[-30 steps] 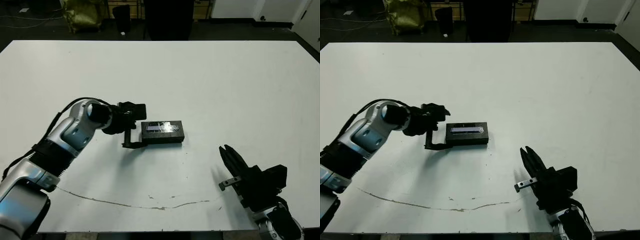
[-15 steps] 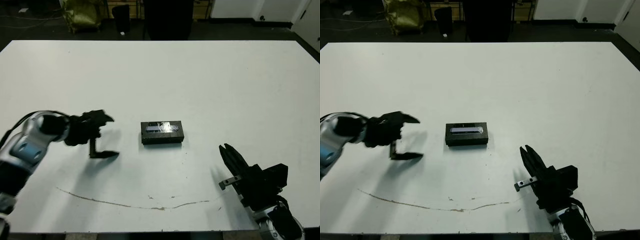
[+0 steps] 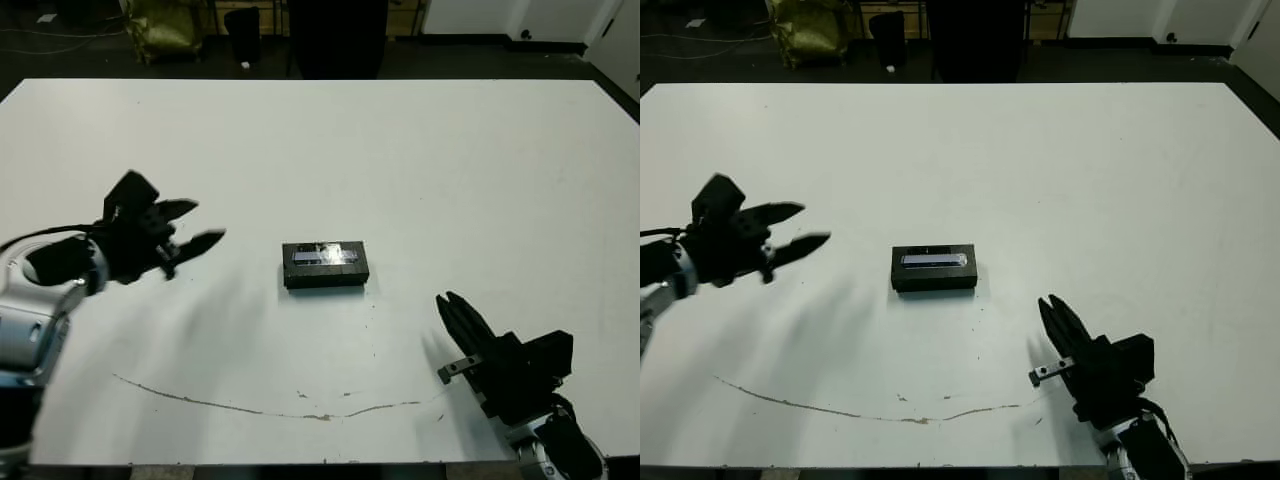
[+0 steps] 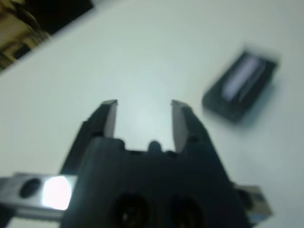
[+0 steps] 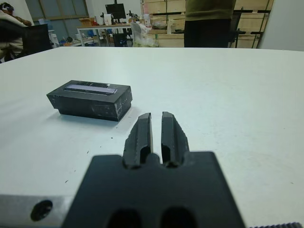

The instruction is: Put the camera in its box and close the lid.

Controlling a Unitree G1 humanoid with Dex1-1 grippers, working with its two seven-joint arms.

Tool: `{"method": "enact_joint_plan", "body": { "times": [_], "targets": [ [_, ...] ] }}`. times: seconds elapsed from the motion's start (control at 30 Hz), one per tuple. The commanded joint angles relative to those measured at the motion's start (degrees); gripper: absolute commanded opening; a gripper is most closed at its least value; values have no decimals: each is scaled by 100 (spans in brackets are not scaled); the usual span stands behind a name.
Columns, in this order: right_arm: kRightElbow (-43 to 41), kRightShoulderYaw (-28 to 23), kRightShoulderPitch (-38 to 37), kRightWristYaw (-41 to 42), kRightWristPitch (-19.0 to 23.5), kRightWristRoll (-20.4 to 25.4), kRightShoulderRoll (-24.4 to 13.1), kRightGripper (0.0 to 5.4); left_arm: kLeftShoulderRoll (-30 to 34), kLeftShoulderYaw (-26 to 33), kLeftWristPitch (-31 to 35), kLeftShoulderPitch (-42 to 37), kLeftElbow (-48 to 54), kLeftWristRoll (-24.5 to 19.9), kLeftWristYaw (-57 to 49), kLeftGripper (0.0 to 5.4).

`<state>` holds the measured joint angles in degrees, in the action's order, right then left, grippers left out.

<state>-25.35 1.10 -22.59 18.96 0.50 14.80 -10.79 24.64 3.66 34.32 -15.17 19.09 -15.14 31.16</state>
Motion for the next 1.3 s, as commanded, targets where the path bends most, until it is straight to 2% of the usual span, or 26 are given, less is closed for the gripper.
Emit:
{"method": "enact_joint_plan", "body": {
  "times": [0.03, 0.2, 0.4, 0.6, 0.77, 0.87, 1.0, 1.3],
  "targets": [
    [64, -23, -59, 0, 84, 17, -25, 0, -307, -131, 396, -3, 423, -72, -471, 109],
    [16, -18, -85, -38, 138, 16, -18, 0, -587, -591, 627, -218, 693, -19, -827, 2],
    [7, 10, -105, -79, 114, -63, -3, 0, -831, -1238, 752, -420, 474, 84, -936, 2],
    [-243, 68, -192, -251, 333, -176, -16, 0, -1263, -1868, 925, -524, 17, 371, -1230, 2],
    [-64, 53, -158, -135, 129, -95, -1, 0, -1650, -2234, 893, -538, -456, 650, -1483, 2],
    [-86, 50, -165, -151, 195, -92, -13, 0, -1835, -2408, 767, -447, -757, 808, -1576, 2],
    [112, 26, -110, -39, 0, -15, 19, 0, -2028, -2533, 684, -249, -1049, 915, -1661, 2],
    [70, 44, -126, -64, 26, -11, 27, 0, -2120, -2766, 148, 468, -1386, 1114, -1705, 2]
  ]
}}
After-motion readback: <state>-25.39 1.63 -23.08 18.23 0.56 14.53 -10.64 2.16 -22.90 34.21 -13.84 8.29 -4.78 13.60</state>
